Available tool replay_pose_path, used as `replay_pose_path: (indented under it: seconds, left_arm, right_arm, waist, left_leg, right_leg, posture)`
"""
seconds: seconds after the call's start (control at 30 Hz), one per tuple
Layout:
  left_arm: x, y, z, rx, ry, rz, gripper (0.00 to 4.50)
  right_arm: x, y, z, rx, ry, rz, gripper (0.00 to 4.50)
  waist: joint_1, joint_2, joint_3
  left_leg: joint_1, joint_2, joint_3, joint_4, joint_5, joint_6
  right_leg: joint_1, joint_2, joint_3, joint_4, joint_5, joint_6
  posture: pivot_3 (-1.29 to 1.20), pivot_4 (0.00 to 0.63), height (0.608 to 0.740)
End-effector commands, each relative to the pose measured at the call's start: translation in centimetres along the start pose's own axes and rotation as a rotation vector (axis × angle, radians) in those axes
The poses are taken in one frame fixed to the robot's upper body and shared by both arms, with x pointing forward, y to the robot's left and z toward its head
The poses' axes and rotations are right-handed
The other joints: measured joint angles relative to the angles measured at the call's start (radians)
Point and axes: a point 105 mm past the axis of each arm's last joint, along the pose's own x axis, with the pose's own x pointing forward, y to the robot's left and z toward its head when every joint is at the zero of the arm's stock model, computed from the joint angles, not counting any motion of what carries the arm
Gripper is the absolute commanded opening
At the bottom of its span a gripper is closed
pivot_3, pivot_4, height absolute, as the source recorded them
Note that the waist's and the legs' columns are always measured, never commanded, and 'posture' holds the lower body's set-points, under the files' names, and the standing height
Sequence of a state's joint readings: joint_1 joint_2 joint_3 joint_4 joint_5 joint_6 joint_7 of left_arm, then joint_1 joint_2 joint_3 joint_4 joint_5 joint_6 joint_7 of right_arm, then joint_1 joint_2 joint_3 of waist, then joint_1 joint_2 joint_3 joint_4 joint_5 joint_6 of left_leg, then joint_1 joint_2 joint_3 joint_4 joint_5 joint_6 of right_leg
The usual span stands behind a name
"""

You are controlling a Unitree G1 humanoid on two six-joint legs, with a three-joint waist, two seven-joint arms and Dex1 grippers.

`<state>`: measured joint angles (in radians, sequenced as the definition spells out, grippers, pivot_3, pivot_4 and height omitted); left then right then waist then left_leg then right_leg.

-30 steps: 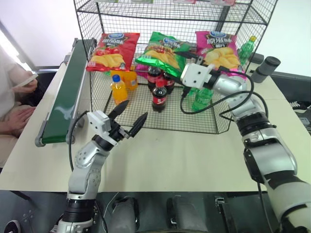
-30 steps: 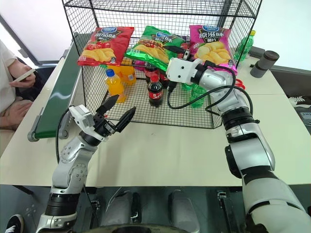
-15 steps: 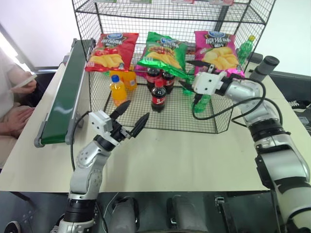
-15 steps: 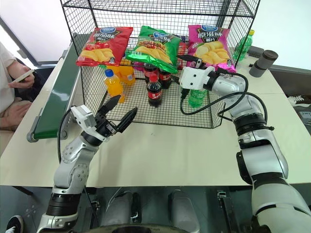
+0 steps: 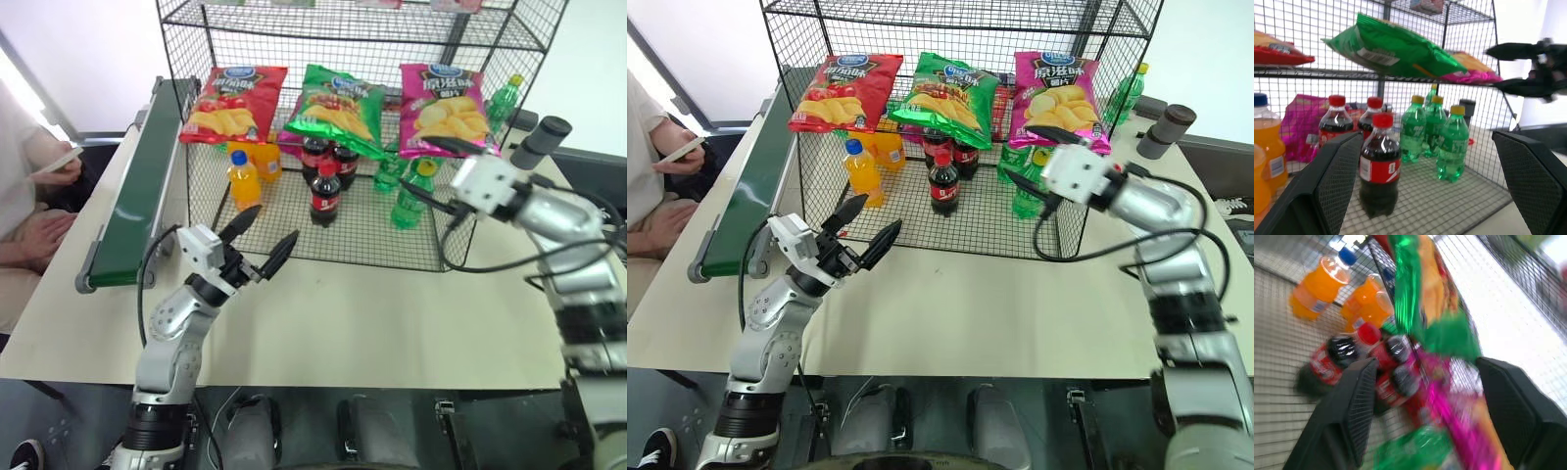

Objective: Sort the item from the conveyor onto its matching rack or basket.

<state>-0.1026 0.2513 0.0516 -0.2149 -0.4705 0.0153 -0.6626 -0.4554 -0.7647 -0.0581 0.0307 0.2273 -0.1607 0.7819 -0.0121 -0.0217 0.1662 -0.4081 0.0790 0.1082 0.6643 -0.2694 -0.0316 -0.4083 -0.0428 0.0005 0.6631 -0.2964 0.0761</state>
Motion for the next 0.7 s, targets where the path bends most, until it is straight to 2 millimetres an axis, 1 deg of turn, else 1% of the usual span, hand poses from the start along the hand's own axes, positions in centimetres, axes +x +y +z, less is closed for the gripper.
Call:
replay_pose_path:
  seconds: [0.03,0.07,0.1,0.17,0.2,0.27,0.37,0.43,0.5,0.57,0.7]
  left_arm:
    - [-1.2,1.0,0.4,0.029,0.031,-0.007,4.50]
    - [-1.9,1.5,0.2,0.013,0.060,-0.006,4.50]
    - [-2.5,2.1,0.3,0.005,0.081,-0.005,4.50]
    - [-3.6,2.9,0.3,-0.007,0.137,-0.004,4.50]
    - [-4.0,3.0,0.3,-0.021,0.159,-0.010,4.50]
    - [-4.6,3.2,0.4,-0.030,0.197,-0.015,4.50]
    - [-5.9,3.5,0.0,-0.070,0.290,-0.023,4.50]
    - [-6.5,4.0,0.4,-0.063,0.298,-0.009,4.50]
    - [-7.0,4.6,0.4,-0.040,0.328,0.008,4.50]
    - [-7.3,4.9,0.4,-0.009,0.348,0.006,4.50]
    - [-7.6,5.4,0.3,0.009,0.375,0.007,4.50]
  right_arm:
    - [-1.4,1.7,3.0,0.271,-0.112,0.030,3.33]
    - [-1.9,3.1,3.2,0.372,-0.116,0.061,3.33]
    - [-2.4,4.8,3.2,0.473,-0.107,0.105,3.86]
    - [-3.5,7.1,2.8,0.597,-0.063,0.145,4.45]
    - [-3.8,7.6,2.7,0.631,-0.047,0.160,4.45]
    - [-4.6,7.7,2.3,0.663,-0.013,0.162,4.45]
    - [-5.5,7.3,1.8,0.732,0.007,0.142,4.45]
    - [-6.0,7.8,1.4,0.739,0.036,0.163,4.45]
    - [-6.3,8.1,1.2,0.758,0.048,0.166,4.45]
    - [-6.5,8.5,1.0,0.740,0.068,0.180,4.45]
    - [-6.6,8.6,0.9,0.741,0.075,0.184,4.45]
  waist:
    - [-0.006,0.000,0.000]
    - [-0.008,0.001,0.000]
    - [-0.005,0.001,0.000]
    - [-0.005,0.001,0.000]
    - [-0.004,0.001,0.000]
    - [-0.004,0.001,0.000]
    - [-0.003,0.001,0.000]
    - [-0.002,0.000,0.000]
    - [0.001,0.000,0.000]
    - [0.002,0.000,0.000]
    - [0.000,0.000,0.000]
  left_leg:
    - [0.000,0.000,0.000,0.000,0.000,0.000]
    - [0.001,0.001,0.000,0.000,0.000,0.000]
    - [0.001,0.001,0.000,0.000,0.000,0.000]
    - [0.002,0.002,-0.003,-0.001,0.000,0.000]
    - [0.002,0.003,-0.003,-0.001,0.000,0.000]
    - [0.002,0.003,-0.003,-0.001,0.000,0.000]
    - [0.002,0.000,-0.002,0.001,0.000,0.001]
    - [0.002,0.000,-0.002,0.001,-0.001,0.001]
    - [0.001,0.000,-0.002,0.001,-0.001,0.001]
    - [0.001,0.000,-0.003,0.000,-0.001,0.001]
    - [0.001,-0.001,-0.003,0.000,-0.001,0.001]
  right_leg:
    - [0.000,0.000,0.000,0.000,0.000,0.000]
    - [0.001,0.000,0.001,0.001,0.000,0.000]
    - [0.000,0.000,0.001,0.001,0.000,0.000]
    - [0.002,0.001,0.000,0.001,0.000,0.000]
    - [0.002,0.001,-0.001,0.001,0.000,-0.001]
    - [0.001,0.001,-0.001,0.001,0.000,-0.001]
    - [0.002,-0.001,0.000,0.000,-0.001,-0.002]
    - [0.002,-0.001,0.000,0.000,-0.002,-0.003]
    - [0.002,-0.001,0.000,0.000,-0.002,-0.003]
    - [0.002,0.000,-0.001,0.000,-0.001,-0.001]
    - [0.001,0.000,-0.001,0.000,-0.001,-0.001]
  posture:
    - [0.00,0.150,0.740]
    - [0.00,0.150,0.740]
    - [0.00,0.150,0.740]
    - [0.00,0.150,0.740]
    - [0.00,0.150,0.740]
    - [0.00,0.150,0.740]
    - [0.00,0.150,0.740]
    - [0.00,0.150,0.740]
    - [0.00,0.150,0.740]
    - [0.00,0.150,0.740]
    - [0.00,0.150,0.740]
